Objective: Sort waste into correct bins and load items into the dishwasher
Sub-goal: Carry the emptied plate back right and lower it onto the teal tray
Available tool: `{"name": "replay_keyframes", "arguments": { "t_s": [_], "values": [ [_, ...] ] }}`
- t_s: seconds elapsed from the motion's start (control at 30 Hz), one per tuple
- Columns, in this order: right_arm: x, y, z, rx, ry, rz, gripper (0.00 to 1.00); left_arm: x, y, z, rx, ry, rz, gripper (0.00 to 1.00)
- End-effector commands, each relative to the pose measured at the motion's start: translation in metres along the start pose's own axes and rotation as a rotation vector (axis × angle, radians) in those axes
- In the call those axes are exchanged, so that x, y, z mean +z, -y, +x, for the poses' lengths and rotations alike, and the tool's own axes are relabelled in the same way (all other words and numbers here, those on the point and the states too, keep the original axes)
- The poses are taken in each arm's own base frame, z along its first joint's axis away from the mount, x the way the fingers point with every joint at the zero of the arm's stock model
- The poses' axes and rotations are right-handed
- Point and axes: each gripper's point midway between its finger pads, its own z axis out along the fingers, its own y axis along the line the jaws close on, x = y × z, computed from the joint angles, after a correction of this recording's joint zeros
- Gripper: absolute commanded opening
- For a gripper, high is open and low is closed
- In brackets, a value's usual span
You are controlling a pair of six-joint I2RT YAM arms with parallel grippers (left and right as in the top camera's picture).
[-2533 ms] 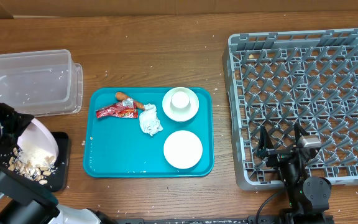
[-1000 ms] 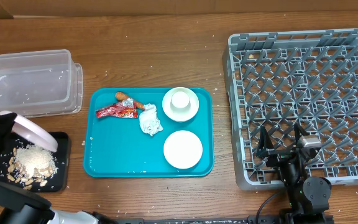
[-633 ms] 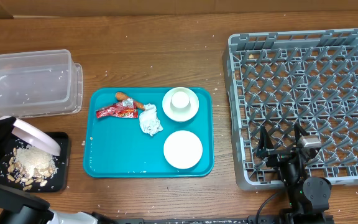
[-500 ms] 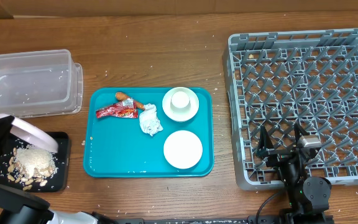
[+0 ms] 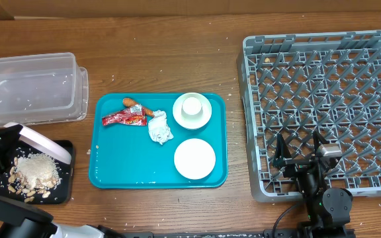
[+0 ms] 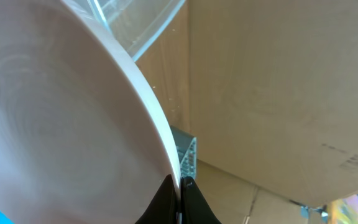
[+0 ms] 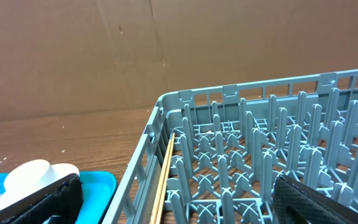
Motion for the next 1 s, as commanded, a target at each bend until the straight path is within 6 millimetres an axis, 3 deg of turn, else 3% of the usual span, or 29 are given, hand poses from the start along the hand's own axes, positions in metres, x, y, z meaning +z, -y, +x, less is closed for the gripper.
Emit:
{"name": "replay_keyframes", "arguments": {
  "t_s": [0.0,0.23,0.4,0.63,0.97],
  "values": [
    [0.000,0.000,0.002,-0.004,0.004,0.001,1.00,-0.008,0.003,0.003,0.091,0.029,-0.059,0.04],
    [0.000,0.000,0.002,-0.004,0.004,0.000,1.00,-0.017,0.016,0.020,0.139,0.071,-0.122,0.04],
    [0.000,0.000,0.002,-0.004,0.004,0.000,1.00,-0.004,0.021,0.049,0.222,0.021,-0.234,0.04],
    [0.000,0.000,0.002,-0.004,0.004,0.001,1.00,0.043,0.026,0.097,0.324,-0.106,-0.425,0.04],
    [0.000,0.000,0.002,-0.004,0.004,0.001,1.00,0.118,-0.005,0.154,0.586,-0.162,-0.917,0.04]
  ]
}}
